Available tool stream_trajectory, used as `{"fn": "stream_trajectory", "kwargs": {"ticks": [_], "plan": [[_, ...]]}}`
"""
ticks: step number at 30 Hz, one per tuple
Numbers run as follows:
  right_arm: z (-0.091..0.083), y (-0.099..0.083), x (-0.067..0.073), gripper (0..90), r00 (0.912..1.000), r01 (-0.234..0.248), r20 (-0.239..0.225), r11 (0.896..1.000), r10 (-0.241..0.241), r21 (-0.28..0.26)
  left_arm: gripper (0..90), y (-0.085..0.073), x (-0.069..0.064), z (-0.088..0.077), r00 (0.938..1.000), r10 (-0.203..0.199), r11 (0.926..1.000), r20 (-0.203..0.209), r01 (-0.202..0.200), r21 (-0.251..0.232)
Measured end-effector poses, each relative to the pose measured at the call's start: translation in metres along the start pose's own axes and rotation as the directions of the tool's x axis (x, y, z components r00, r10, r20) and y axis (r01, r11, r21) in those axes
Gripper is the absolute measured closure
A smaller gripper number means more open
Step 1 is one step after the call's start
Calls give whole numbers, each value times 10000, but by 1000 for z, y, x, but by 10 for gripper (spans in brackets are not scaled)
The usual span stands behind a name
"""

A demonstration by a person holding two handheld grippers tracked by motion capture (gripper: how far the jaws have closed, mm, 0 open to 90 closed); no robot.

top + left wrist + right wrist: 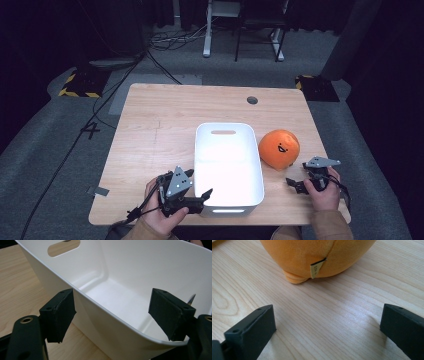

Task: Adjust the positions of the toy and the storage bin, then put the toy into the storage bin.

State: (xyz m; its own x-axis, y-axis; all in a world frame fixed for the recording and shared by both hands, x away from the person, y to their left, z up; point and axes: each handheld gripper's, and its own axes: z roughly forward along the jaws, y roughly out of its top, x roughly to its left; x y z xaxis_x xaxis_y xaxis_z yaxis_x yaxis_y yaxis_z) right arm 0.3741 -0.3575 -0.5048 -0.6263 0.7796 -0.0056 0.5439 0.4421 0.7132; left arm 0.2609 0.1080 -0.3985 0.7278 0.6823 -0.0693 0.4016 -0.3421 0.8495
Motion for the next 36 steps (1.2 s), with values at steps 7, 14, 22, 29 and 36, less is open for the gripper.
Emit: {"fn": "stream_trajectory", "kwargs": {"ticks": [7, 14, 22, 29, 36], "plan": [[0, 0, 0, 0, 10000, -24, -30, 10000, 24, -12, 194, 8, 13, -10, 9996, -65, 9982, -270, 49, -597], [0, 0, 0, 0, 10000, -28, -31, 10000, 28, -11, 205, 11, 33, -24, 9948, -236, 9948, -994, 135, -1012], [0, 0, 0, 0, 10000, -27, -30, 10000, 27, -9, 210, 2, 76, -22, 9765, -1093, 9897, -1856, 897, -1112], [0, 0, 0, 0, 10000, -28, -31, 10000, 28, -9, 207, -27, 120, -3, 9649, -1673, 9855, -2023, 1578, -625], [0, 0, 0, 0, 10000, -28, -31, 10000, 28, -9, 211, -51, 142, 14, 9444, -2023, 9773, -2592, 2116, 85]]}}
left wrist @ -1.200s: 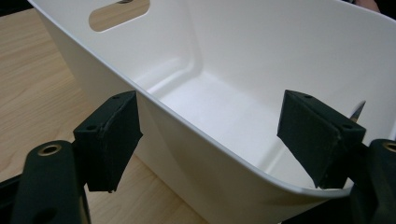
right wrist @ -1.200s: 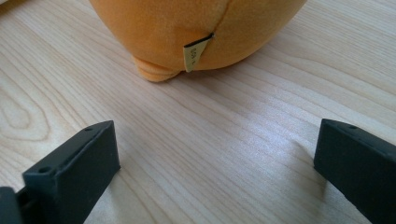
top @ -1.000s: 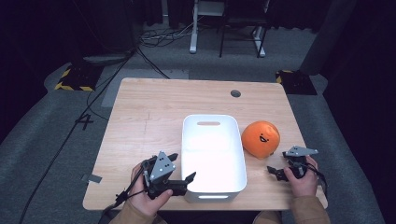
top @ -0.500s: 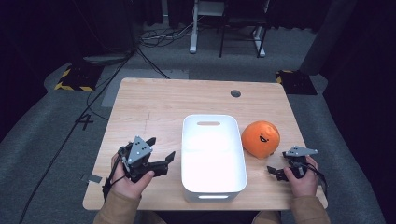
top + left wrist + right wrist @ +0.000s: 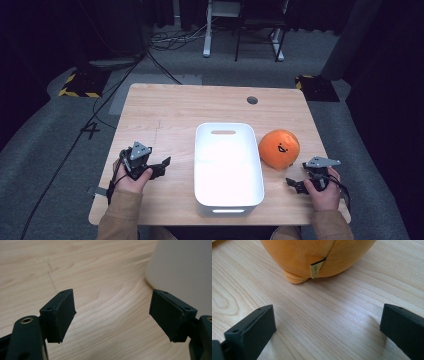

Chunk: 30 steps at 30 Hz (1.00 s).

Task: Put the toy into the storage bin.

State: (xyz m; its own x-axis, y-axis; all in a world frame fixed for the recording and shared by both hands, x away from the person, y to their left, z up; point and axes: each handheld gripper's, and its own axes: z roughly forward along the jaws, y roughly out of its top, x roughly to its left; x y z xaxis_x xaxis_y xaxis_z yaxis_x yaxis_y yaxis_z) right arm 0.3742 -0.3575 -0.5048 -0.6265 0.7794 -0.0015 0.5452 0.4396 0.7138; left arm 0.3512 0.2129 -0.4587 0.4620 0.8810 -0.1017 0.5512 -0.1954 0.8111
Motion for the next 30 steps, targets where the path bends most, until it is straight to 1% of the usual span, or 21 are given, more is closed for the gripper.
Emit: {"fn": "stream_trajectory", "kwargs": {"ticks": [2, 3, 4, 6, 8, 10, 12, 13, 16, 17, 18, 19, 21, 22, 25, 27, 28, 30], "plan": [[0, 0, 0, 0, 10000, 4, 0, 10000, -4, 2, 212, -5, 4, 5, 9997, 88, 9994, -209, -81, 323], [0, 0, 0, 0, 10000, 1, -2, 10000, -1, -2, 212, -7, 6, 7, 9997, 96, 9990, -240, -86, 437], [0, 0, 0, 0, 10000, 2, -1, 10000, -2, 1, 213, -9, 7, 9, 9995, 74, 9986, -302, -58, 520], [0, 0, 0, 0, 10000, 0, -1, 10000, 0, 0, 212, -12, 11, 12, 9986, 188, 9973, -489, -152, 721], [0, 0, 0, 0, 10000, 2, 0, 10000, -2, -2, 212, -14, 12, 16, 9983, 209, 9966, -544, -165, 801], [0, 0, 0, 0, 10000, 1, -1, 10000, -1, -3, 200, -18, 15, 21, 9966, 445, 9953, -697, -382, 893], [0, 0, 0, 0, 10000, 5, -1, 10000, -5, -1, 189, -21, 17, 24, 9907, 783, 9902, -1115, -643, 1236], [0, 0, 0, 0, 10000, 6, -3, 10000, -6, -1, 192, -23, 18, 25, 9899, 834, 9889, -1150, -679, 1324], [0, 0, 0, 0, 10000, 0, -5, 10000, 0, 3, 183, -28, 21, 29, 9925, 687, 9867, -1008, -527, 1538], [0, 0, 0, 0, 10000, 4, -3, 10000, -4, 2, 183, -29, 22, 31, 9921, 661, 9847, -1066, -476, 1676], [0, 0, 0, 0, 10000, 3, -4, 10000, -3, 3, 184, -28, 24, 32, 9941, 473, 9822, -976, -285, 1856], [0, 0, 0, 0, 10000, 3, -4, 10000, -3, 2, 171, -28, 26, 32, 9958, 245, 9815, -879, -72, 1915], [0, 0, 0, 0, 10000, 2, -3, 10000, -2, 2, 166, -28, 28, 32, 9956, 244, 9810, -901, -65, 1937], [0, 0, 0, 0, 10000, 4, -4, 10000, -4, 4, 158, -28, 29, 32, 9962, 234, 9812, -837, -68, 1928], [0, 0, 0, 0, 10000, 6, -3, 10000, -6, 3, 135, -26, 29, 34, 9956, 336, 9801, -871, -157, 1978], [0, 0, 0, 0, 10000, 1, -4, 10000, -1, 3, 102, -25, 31, 37, 9974, 424, 9772, -582, -293, 2102], [0, 0, 0, 0, 10000, 3, -3, 10000, -3, 4, 83, -24, 32, 38, 9972, 554, 9750, -502, -431, 2182], [0, 0, 0, 0, 10000, 3, -1, 10000, -3, 2, 52, -23, 33, 40, 9976, 586, 9734, -368, -489, 2240]]}}
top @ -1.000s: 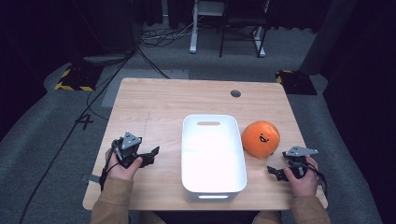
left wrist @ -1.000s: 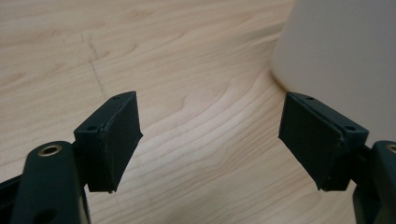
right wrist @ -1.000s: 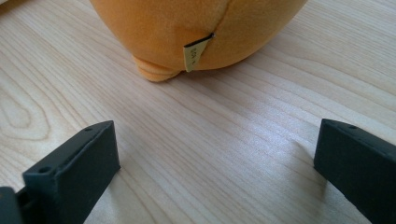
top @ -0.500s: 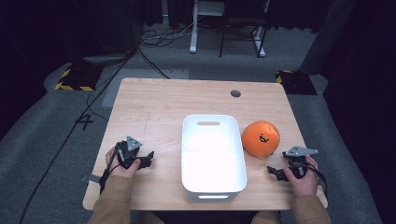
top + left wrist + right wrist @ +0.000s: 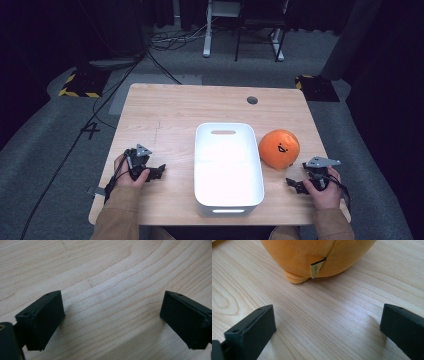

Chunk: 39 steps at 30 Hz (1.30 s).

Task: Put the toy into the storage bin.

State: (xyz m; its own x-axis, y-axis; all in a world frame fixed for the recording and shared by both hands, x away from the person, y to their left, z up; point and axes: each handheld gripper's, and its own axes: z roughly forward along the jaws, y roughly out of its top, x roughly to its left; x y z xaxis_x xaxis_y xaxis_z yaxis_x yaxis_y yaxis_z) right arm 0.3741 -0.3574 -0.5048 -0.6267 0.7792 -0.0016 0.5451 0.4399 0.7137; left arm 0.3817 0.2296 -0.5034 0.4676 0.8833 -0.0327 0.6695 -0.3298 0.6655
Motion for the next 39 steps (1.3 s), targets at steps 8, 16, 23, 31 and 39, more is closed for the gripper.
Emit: {"fn": "stream_trajectory", "kwargs": {"ticks": [8, 16, 23, 31, 39], "plan": [[-2, -2, 1, 1, 9998, -50, 199, 10000, 50, 7, 31, 1, 0, 1, 10000, 41, 10000, 52, -41, 40], [-4, -4, 3, 4, 9994, -260, 243, 9996, 262, -60, 30, 1, 0, 1, 10000, 41, 10000, 28, -42, 38], [-14, 1, 4, 220, 9986, -517, 57, 9986, 518, -57, 8, 3, 0, 2, 9999, 128, 9997, 61, -129, 213], [-31, 11, 8, 265, 9948, -993, 183, 9929, 1007, -657, 6, 3, 0, 2, 9999, 121, 9998, 65, -122, 165], [-53, 23, 14, 382, 9955, -948, -109, 9751, 946, -2004, 5, 3, 0, 2, 9999, 127, 9997, 79, -128, 206]]}}
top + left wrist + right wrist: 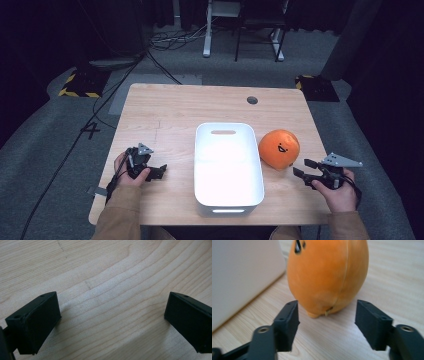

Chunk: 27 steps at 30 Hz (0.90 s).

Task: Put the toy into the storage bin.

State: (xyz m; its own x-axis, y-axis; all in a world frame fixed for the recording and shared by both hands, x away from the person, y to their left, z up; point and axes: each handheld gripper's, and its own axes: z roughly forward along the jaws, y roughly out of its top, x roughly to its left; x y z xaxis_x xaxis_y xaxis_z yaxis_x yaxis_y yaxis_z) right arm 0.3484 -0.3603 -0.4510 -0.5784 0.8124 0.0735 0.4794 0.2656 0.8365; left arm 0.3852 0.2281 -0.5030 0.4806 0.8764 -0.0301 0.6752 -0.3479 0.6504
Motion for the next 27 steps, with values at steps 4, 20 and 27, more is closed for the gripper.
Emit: {"fn": "stream_trajectory", "kwargs": {"ticks": [4, 20, 27], "plan": [[-10, 7, 3, 487, 10000, 34, -6, 9984, -35, -562, 5, 0, 0, 0, 10000, -2, 10000, -25, 2, -22], [-21, 45, 10, 585, 9985, 540, 30, 9913, -541, -1204, 5, -1, -1, 0, 9999, -45, 9999, -141, 44, -104], [-14, 55, 7, 565, 9988, 475, -9, 9874, -482, -1509, 5, -1, -1, 0, 9999, -40, 10000, -119, 40, -36]]}}
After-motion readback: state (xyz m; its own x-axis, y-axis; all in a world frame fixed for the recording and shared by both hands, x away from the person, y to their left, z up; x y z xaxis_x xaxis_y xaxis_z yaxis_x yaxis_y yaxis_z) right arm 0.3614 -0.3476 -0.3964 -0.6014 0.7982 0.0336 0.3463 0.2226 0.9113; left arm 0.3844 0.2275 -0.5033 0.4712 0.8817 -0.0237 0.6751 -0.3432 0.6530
